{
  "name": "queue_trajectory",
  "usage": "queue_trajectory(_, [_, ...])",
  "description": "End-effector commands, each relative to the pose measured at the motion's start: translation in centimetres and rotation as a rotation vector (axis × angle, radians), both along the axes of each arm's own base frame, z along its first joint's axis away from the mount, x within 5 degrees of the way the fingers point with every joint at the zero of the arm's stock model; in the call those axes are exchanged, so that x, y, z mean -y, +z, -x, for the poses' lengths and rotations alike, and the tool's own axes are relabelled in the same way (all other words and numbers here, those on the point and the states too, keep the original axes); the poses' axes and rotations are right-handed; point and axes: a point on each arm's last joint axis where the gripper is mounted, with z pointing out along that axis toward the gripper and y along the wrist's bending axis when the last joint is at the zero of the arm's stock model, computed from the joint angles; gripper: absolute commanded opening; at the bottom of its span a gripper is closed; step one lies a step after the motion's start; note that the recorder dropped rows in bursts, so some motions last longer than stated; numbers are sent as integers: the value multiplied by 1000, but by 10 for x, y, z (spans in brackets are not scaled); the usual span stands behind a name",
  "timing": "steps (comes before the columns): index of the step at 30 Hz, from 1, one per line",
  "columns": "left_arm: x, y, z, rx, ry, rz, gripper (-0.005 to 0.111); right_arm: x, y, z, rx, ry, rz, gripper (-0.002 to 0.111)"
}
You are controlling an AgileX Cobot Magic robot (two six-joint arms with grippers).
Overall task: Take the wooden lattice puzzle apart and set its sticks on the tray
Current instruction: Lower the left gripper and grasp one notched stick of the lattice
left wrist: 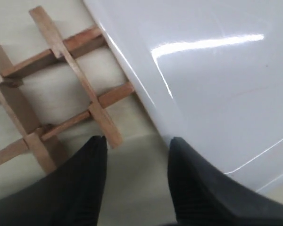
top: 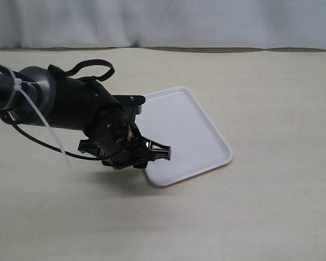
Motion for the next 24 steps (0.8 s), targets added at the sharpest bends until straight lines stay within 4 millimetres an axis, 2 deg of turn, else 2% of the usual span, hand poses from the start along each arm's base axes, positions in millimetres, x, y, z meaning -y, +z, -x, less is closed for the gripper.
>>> queue_trajectory(1, [1,2,-2,16,-5,3,31,0,-1,0,-3,-6,-1,6])
queue_trajectory(5, [1,2,-3,22,-16,-6,15,0,-1,0,-3,-6,-1,6])
queue_trajectory(12, [-2,2,-2,20,-34,-40,12,0,-1,0,-3,-6,-1,6])
queue_trajectory(15, [-7,1,0,1,-56,-98,0,0,-1,0,-3,-6,-1,6])
queue_trajectory(24, [-14,11,3,-16,-85,-166,0,0,-1,0,-3,-6,-1,6])
